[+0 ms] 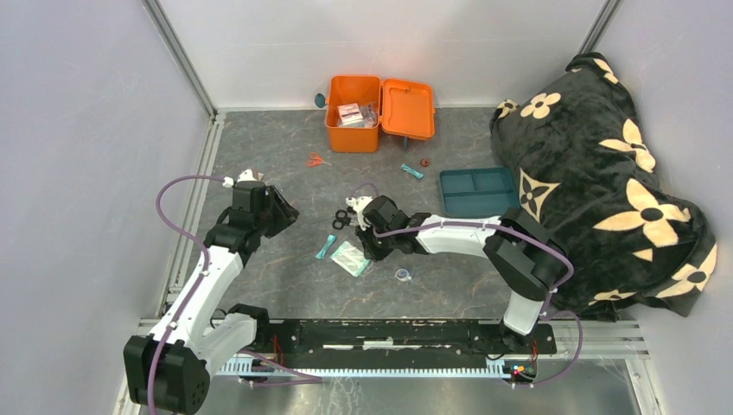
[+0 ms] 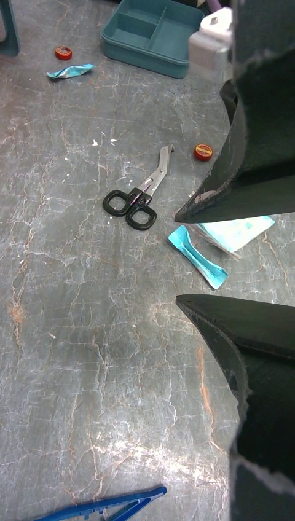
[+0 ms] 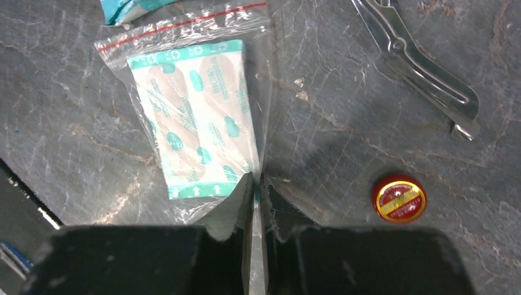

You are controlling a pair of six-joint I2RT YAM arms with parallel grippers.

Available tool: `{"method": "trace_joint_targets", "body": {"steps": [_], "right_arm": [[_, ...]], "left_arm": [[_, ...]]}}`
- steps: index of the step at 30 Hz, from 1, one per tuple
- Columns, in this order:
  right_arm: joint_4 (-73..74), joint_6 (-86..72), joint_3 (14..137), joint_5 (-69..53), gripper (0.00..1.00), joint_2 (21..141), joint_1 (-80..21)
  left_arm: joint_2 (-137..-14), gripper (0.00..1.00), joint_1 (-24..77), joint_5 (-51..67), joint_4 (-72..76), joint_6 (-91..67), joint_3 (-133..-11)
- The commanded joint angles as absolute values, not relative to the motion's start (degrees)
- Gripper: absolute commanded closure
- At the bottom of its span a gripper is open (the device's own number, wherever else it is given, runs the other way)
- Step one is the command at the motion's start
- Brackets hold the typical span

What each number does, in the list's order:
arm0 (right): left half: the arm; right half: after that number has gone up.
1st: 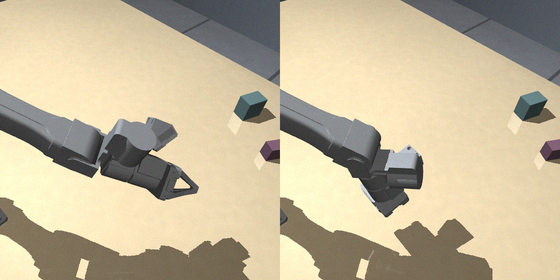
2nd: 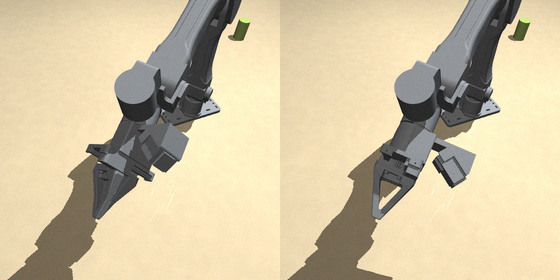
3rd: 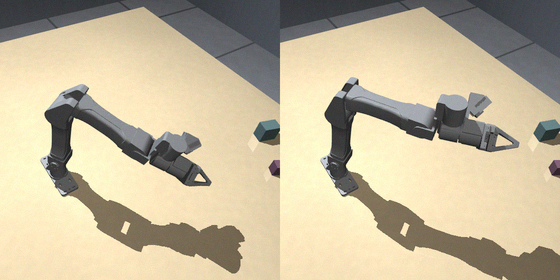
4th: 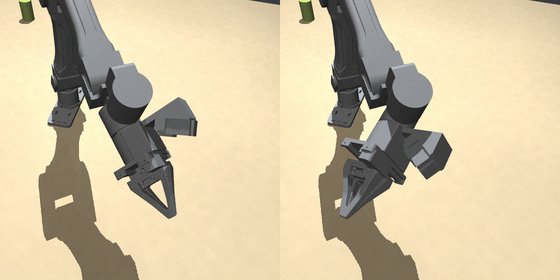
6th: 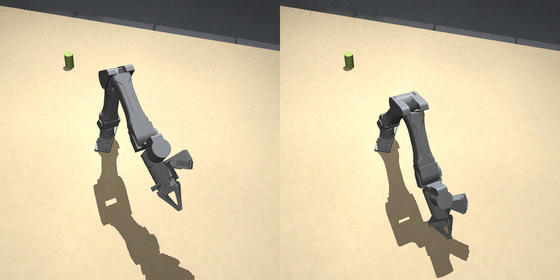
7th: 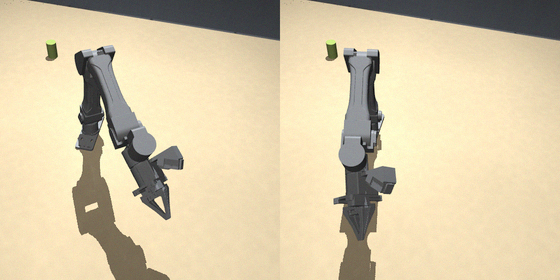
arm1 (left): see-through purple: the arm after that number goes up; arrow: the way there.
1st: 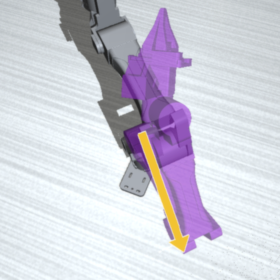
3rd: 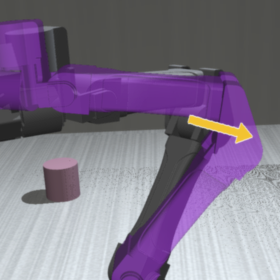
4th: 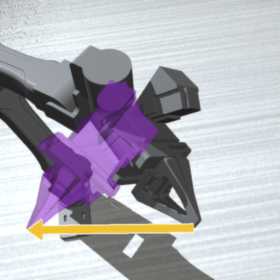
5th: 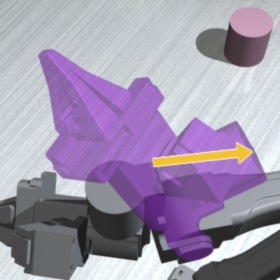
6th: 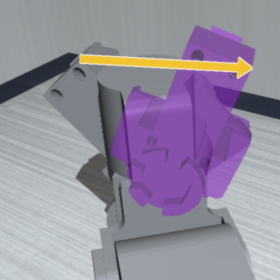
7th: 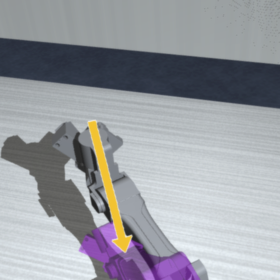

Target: Organize the medicine kit

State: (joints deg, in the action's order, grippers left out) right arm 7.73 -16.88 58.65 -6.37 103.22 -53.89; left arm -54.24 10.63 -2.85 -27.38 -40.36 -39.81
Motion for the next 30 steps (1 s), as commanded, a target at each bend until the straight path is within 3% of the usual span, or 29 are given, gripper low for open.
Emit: {"method": "trace_joint_targets", "body": {"steps": [1, 5, 16, 30], "right_arm": [[2.80, -17.55, 57.05, -5.83, 0.91, 97.19, -54.15], [1.39, -17.58, 55.97, -4.74, 1.00, 93.29, -54.19], [2.04, -15.44, 57.92, -0.35, 1.00, 85.94, -49.26], [-2.81, -19.04, 74.61, -2.90, 1.00, 94.85, -31.13]], "left_arm": [[-52.85, 0.47, 10.72, -2.53, -26.10, -39.58, -39.32], [-52.84, 0.47, 10.72, -2.48, -26.15, -39.55, -39.22], [-52.95, 0.48, 10.72, -1.41, -25.33, -39.25, -38.73], [-52.91, 0.45, 10.72, 5.10, -25.28, -35.33, -38.31]]}}
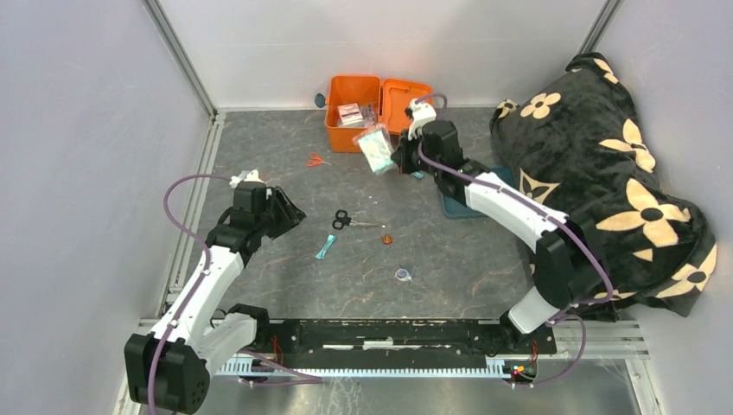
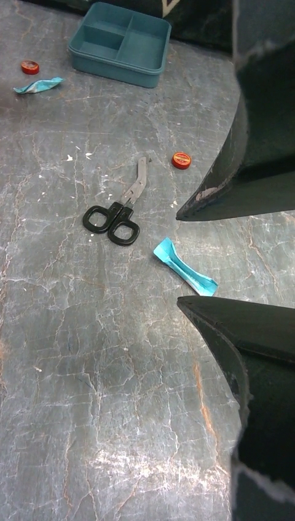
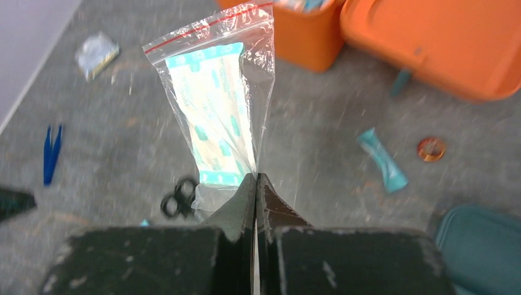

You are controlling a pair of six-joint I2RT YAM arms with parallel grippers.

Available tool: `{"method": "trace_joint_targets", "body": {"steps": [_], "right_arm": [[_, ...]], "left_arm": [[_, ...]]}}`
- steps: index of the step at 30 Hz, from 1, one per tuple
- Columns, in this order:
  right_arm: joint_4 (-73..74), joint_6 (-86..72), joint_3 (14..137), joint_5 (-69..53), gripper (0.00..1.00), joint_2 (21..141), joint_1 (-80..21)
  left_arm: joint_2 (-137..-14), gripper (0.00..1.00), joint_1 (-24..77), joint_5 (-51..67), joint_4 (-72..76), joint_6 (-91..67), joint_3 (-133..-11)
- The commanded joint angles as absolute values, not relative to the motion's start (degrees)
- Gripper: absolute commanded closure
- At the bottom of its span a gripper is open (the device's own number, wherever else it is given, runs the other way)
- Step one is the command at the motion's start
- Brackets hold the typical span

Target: Organize the medicine kit

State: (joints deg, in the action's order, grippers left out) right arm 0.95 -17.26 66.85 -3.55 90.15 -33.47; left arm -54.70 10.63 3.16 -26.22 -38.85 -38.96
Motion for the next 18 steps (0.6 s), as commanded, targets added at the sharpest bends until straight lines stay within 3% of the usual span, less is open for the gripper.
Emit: {"method": "trace_joint_targets", "body": {"steps": [1, 9, 18], "right_arm": [[-2.96, -19.36, 77.65, -2.46, 1.00, 96.69, -30.54], [-3.94, -22.14, 99.11, -0.91, 1.00, 114.42, -27.41], [-8.47, -19.34, 117.91, -0.38, 1.00, 130.87, -26.92]], "left_arm": [[-52.44, 0.44, 10.72, 5.18, -25.66, -35.06, -38.24], [-48.67, 0.35, 10.72, 6.55, -27.89, -34.36, -38.89], [-47.16, 0.35, 10.71, 6.74, -29.41, -34.36, -39.34]]}}
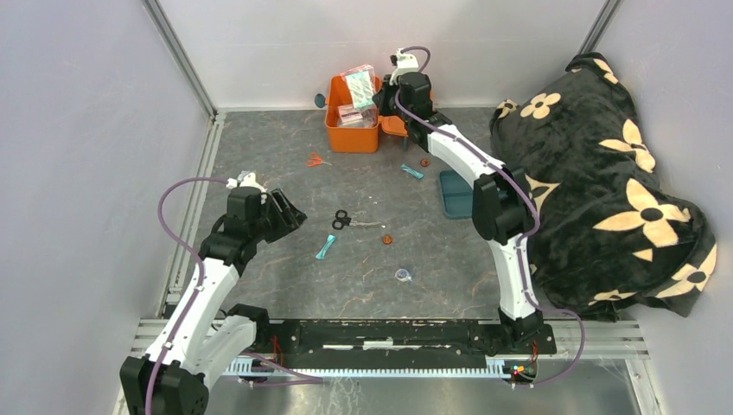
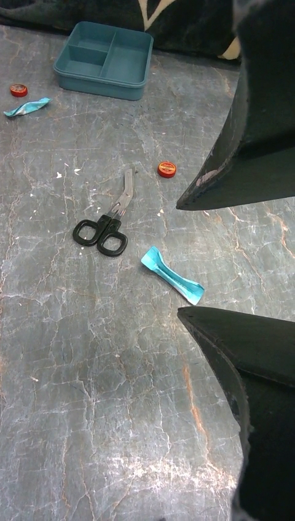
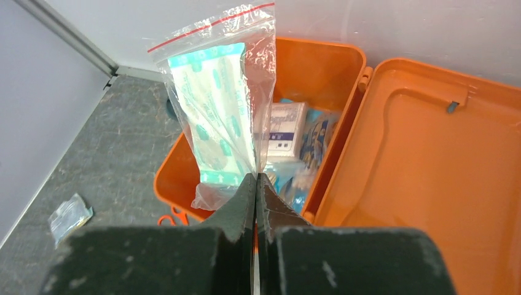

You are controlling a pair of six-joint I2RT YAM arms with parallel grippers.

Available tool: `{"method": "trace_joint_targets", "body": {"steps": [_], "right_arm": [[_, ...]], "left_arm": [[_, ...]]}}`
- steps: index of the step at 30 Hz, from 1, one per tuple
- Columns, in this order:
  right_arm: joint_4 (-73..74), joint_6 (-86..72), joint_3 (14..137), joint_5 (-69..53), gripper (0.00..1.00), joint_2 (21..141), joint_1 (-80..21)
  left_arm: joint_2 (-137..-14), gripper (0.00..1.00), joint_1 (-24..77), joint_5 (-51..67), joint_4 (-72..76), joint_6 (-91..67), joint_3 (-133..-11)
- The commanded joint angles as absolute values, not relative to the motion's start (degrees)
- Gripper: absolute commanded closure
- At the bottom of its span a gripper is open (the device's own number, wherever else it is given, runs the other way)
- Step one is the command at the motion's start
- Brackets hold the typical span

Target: Organize the medicine kit

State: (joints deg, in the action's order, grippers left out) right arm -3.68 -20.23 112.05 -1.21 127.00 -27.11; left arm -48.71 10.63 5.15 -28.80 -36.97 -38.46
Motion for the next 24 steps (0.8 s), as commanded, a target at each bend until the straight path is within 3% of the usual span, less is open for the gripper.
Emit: {"method": "trace_joint_targets", "body": {"steps": [1, 4, 8, 12, 16, 24], "right_arm": [[-9.22, -19.43, 118.67, -0.35, 1.00, 131.75, -26.98], [-12.23, -20.24, 119.70, -0.35, 0.94, 134.15, -26.90], [-11.17, -19.14, 125.55, -4.63, 0.67, 136.97, -26.83], [-10.74, -16.76, 123.85, -5.84, 0.51, 132.44, -26.93], [-9.13, -14.32, 113.88, -4.31, 0.47, 120.75, -26.88], [-2.20, -21.30, 78.45, -0.35, 0.47, 91.96, -26.98]], "left_arm": [[-46.79, 0.34, 10.72, 6.75, -29.48, -34.44, -39.23], [-46.25, 0.34, 10.72, 6.55, -29.69, -34.67, -39.19], [-46.22, 0.34, 10.72, 6.55, -30.01, -34.80, -39.14], [-46.31, 0.34, 10.72, 6.20, -29.89, -34.90, -39.11], [-46.90, 0.34, 10.72, 6.14, -29.71, -34.89, -38.94], [-47.82, 0.34, 10.72, 6.82, -27.54, -34.72, -39.13]]}}
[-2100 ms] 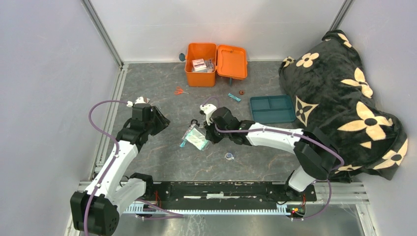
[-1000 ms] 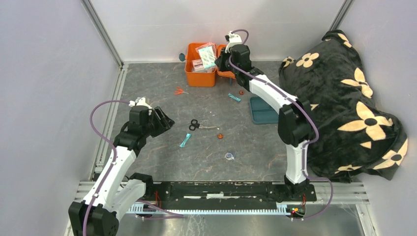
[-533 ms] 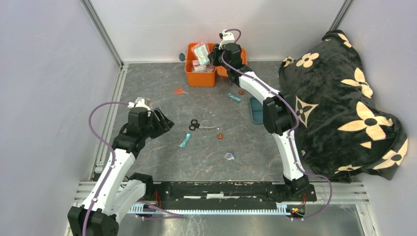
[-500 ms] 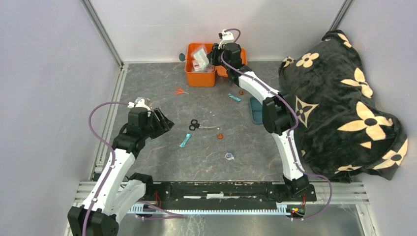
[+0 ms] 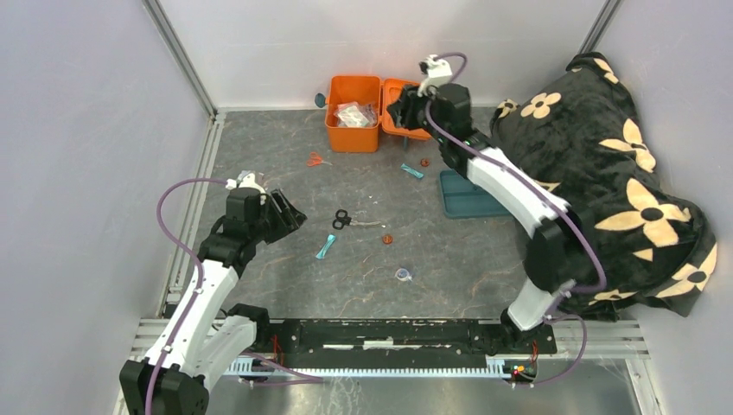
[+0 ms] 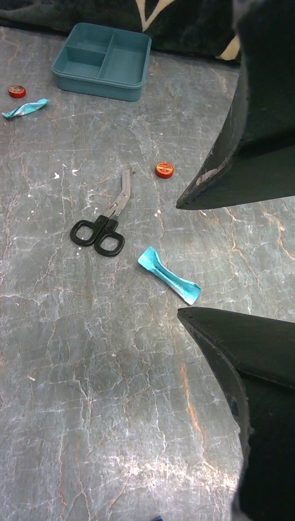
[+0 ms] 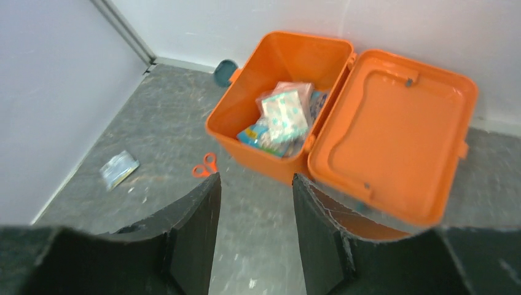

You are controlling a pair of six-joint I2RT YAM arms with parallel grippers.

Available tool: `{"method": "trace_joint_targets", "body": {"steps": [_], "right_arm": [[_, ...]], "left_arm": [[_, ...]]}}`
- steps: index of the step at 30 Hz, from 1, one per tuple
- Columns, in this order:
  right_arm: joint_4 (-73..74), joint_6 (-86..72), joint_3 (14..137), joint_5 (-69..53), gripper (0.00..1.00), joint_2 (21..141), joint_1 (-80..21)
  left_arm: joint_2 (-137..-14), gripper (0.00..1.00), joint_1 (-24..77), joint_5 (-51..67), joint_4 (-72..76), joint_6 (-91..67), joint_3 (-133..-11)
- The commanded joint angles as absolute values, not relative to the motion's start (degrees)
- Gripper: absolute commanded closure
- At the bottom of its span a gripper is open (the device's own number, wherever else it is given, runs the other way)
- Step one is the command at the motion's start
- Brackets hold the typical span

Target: Organize the medicine kit

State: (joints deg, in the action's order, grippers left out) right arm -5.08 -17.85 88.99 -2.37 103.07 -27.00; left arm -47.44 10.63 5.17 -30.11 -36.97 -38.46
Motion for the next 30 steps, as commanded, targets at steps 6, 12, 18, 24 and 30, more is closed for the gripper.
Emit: {"method": "trace_joint_targets", "body": {"steps": [6, 12, 18, 24, 30], "right_arm": [[10.62, -19.70, 60.66, -0.35, 0.47, 76.56, -27.74], [22.89, -18.58, 48.86, -2.78, 0.46, 67.70, -29.34], [16.96, -30.15, 32.97, -7.66, 0.38, 58.40, -31.75], [8.68, -37.90, 24.18, -12.30, 0.31, 56.61, -33.56], [1.83, -40.69, 21.60, -18.57, 0.28, 59.27, -33.82]], "left_arm": [[-50.53, 0.34, 10.81, 7.88, -26.70, -33.82, -41.13], [-53.29, 0.35, 10.81, 9.57, -25.13, -33.44, -42.49], [-56.08, 0.35, 10.88, 10.74, -22.39, -33.91, -43.19], [-58.36, 0.36, 10.90, 12.04, -21.78, -33.89, -43.55], [-58.03, 0.36, 10.90, 12.01, -22.14, -33.55, -43.41]]}}
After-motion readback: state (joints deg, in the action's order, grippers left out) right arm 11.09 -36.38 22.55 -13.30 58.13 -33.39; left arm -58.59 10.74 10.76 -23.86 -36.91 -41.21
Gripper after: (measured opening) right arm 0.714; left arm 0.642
